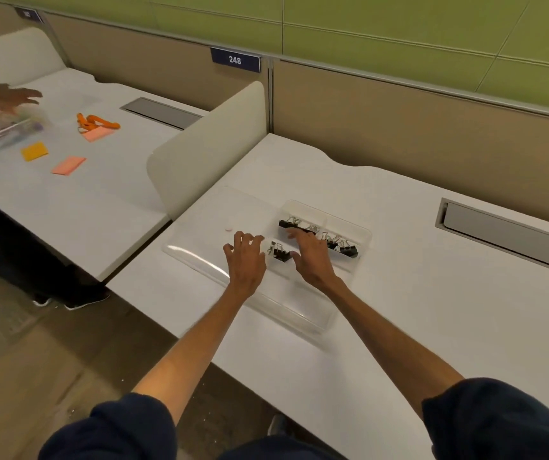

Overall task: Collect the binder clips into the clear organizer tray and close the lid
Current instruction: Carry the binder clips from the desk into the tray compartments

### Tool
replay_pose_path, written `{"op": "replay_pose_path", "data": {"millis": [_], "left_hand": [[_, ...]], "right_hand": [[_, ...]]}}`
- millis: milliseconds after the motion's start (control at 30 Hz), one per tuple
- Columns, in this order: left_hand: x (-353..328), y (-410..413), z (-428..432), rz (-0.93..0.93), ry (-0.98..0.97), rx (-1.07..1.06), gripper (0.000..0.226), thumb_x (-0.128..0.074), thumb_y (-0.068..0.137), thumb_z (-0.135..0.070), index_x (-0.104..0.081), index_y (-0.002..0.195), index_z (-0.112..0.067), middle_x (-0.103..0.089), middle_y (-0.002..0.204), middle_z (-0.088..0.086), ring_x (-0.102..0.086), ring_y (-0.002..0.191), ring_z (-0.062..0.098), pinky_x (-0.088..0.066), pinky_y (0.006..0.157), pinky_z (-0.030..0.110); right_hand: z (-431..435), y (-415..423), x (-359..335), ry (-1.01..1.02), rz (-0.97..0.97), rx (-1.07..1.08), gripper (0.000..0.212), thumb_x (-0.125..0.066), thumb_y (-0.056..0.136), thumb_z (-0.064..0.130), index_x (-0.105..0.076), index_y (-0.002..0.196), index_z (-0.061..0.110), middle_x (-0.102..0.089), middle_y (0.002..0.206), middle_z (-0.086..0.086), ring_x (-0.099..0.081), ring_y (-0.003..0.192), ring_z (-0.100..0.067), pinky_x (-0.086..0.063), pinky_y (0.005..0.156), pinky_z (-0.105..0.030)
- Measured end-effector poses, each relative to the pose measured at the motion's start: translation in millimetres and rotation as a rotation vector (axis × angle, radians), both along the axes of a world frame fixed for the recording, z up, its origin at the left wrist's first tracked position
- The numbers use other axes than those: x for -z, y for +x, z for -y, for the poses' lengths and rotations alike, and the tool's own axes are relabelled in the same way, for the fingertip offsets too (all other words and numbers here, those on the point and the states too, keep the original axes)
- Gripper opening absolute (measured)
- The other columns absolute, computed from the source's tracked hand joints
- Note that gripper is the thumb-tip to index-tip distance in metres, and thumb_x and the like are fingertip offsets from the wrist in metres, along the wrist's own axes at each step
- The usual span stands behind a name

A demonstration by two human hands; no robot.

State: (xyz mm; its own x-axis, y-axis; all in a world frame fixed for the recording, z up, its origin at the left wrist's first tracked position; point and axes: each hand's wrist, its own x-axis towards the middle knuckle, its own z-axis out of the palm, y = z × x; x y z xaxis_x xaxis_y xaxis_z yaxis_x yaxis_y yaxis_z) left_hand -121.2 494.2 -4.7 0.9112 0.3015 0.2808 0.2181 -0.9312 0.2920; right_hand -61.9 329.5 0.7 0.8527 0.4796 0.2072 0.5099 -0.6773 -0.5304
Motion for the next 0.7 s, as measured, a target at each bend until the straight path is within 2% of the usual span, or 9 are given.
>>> {"op": "replay_pose_path", "data": {"millis": [200, 333, 567, 700], "left_hand": [[16, -5, 7, 0.084, 0.006, -0.011, 0.024, -0.068, 0.077, -0.009, -0.066, 0.099, -0.019, -0.062, 0.098, 0.002, -0.053, 0.101, 0.023, -0.038, 0.077, 0.040], [17, 3, 20, 0.097, 0.027, 0.010, 0.024, -0.065, 0.077, -0.008, -0.064, 0.098, -0.019, -0.061, 0.096, -0.001, -0.052, 0.098, 0.022, -0.036, 0.076, 0.039], [13, 15, 65, 0.112, 0.010, 0.121, 0.012, -0.060, 0.082, -0.014, -0.064, 0.093, -0.016, -0.061, 0.096, 0.004, -0.054, 0.097, 0.025, -0.039, 0.076, 0.042], [9, 18, 96, 0.150, 0.040, 0.175, 0.015, -0.064, 0.081, -0.018, -0.063, 0.095, -0.016, -0.059, 0.095, 0.006, -0.055, 0.094, 0.027, -0.043, 0.075, 0.043]], "right_hand": [[22, -8, 14, 0.107, 0.040, 0.092, 0.043, -0.058, 0.084, 0.000, -0.056, 0.124, 0.015, -0.064, 0.115, -0.001, -0.056, 0.112, -0.023, -0.043, 0.092, -0.047], [40, -10, 14, 0.148, 0.081, 0.164, 0.038, -0.054, 0.082, -0.002, -0.060, 0.116, 0.016, -0.065, 0.107, 0.000, -0.056, 0.106, -0.022, -0.044, 0.088, -0.046], [84, -11, 11, 0.106, 0.098, 0.272, 0.032, -0.051, 0.087, 0.002, -0.059, 0.115, 0.017, -0.063, 0.116, 0.000, -0.054, 0.109, -0.024, -0.040, 0.086, -0.043], [115, -15, 10, 0.126, 0.094, 0.337, 0.031, -0.051, 0.087, 0.001, -0.059, 0.111, 0.019, -0.064, 0.110, 0.004, -0.055, 0.104, -0.021, -0.038, 0.086, -0.040]]}}
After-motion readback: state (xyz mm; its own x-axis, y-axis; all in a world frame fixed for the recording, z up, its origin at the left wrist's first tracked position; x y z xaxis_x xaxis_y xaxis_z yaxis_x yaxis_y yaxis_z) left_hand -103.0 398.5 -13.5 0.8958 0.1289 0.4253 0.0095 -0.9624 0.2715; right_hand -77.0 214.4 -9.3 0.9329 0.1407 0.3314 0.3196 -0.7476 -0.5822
